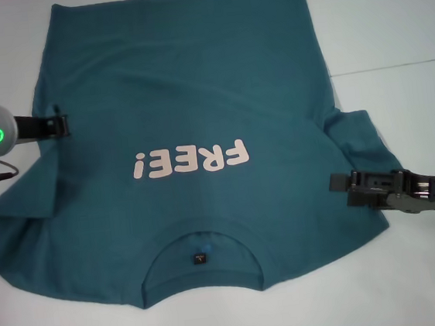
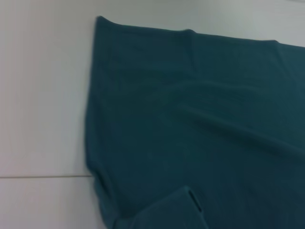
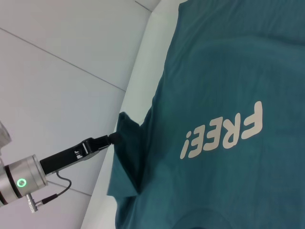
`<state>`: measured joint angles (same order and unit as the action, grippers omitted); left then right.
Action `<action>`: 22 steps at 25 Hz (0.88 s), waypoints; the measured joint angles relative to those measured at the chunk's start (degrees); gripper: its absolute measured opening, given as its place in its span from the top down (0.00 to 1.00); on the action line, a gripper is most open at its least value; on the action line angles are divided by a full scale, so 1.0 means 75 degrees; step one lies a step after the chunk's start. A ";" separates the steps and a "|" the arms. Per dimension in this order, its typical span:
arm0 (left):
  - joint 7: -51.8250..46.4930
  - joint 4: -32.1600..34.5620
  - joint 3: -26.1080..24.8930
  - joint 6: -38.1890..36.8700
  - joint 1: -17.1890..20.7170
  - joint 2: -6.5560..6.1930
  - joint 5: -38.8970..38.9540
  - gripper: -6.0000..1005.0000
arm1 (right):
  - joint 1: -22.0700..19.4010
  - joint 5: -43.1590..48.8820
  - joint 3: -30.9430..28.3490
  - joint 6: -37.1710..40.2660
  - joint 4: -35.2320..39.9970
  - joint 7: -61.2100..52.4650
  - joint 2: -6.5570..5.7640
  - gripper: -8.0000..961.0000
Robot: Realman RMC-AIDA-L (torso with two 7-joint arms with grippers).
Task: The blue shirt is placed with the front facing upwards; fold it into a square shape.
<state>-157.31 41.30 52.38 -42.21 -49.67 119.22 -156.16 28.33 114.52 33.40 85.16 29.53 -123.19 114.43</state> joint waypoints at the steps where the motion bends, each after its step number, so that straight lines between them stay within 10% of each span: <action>1: -0.0001 -0.0077 -0.0001 -0.0007 -0.0071 0.0004 -0.0001 0.98 | -0.0003 0.0000 0.0000 0.0000 0.0000 0.0003 -0.0001 0.03; 22: -0.0213 -0.0811 -0.0018 -0.0072 -0.0741 0.0026 0.0037 0.98 | -0.0051 0.0085 0.0012 0.0002 -0.0116 0.0054 -0.0010 0.03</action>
<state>-158.90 35.22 52.24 -42.75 -55.23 119.42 -155.89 27.95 115.16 33.49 85.18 28.66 -122.78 114.36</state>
